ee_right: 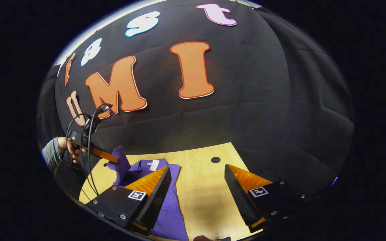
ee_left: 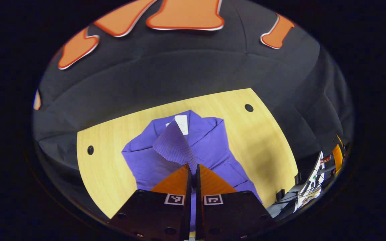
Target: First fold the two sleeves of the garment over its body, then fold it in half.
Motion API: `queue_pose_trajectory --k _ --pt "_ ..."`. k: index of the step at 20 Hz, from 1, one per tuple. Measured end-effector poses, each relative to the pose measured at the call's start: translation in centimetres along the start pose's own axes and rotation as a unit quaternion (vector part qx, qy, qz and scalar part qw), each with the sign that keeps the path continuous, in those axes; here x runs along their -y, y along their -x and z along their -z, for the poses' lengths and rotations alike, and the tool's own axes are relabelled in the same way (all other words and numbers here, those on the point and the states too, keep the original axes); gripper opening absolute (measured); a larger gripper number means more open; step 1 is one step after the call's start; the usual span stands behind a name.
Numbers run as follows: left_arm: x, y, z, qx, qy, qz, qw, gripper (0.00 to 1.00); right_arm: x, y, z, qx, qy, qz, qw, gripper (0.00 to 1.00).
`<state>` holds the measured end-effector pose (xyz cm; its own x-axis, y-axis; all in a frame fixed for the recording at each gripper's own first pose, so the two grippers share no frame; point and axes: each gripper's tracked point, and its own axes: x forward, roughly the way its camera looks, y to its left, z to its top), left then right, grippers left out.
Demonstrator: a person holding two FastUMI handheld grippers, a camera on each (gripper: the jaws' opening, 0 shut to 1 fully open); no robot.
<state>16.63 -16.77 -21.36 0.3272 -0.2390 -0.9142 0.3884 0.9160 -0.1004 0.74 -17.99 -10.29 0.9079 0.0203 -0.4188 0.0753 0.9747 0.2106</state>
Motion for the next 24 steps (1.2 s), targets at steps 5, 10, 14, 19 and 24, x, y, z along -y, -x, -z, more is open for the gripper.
queue_pose_trajectory --k 5,10,14,19,24 --pt "4.3 -3.3 -2.2 0.009 -0.015 0.010 1.000 0.21 2.3 -0.3 1.1 -0.010 -0.011 0.009 1.000 0.95" --pt "6.0 -3.0 -1.7 0.018 -0.013 0.032 0.999 0.59 2.6 -0.6 2.1 -0.023 -0.015 0.011 1.000 0.95" --pt "3.2 -1.6 0.2 0.031 -0.007 0.016 0.999 0.79 0.9 -1.2 2.9 -0.034 -0.001 0.009 0.999 0.95" --pt "-2.3 0.7 5.0 0.036 0.027 -0.008 0.999 0.87 -1.9 -1.8 5.2 -0.064 0.026 0.002 0.998 0.95" --pt "-8.6 1.5 12.8 0.024 0.062 -0.052 0.996 0.87 -4.6 -2.3 10.4 -0.117 0.047 0.004 0.992 0.96"
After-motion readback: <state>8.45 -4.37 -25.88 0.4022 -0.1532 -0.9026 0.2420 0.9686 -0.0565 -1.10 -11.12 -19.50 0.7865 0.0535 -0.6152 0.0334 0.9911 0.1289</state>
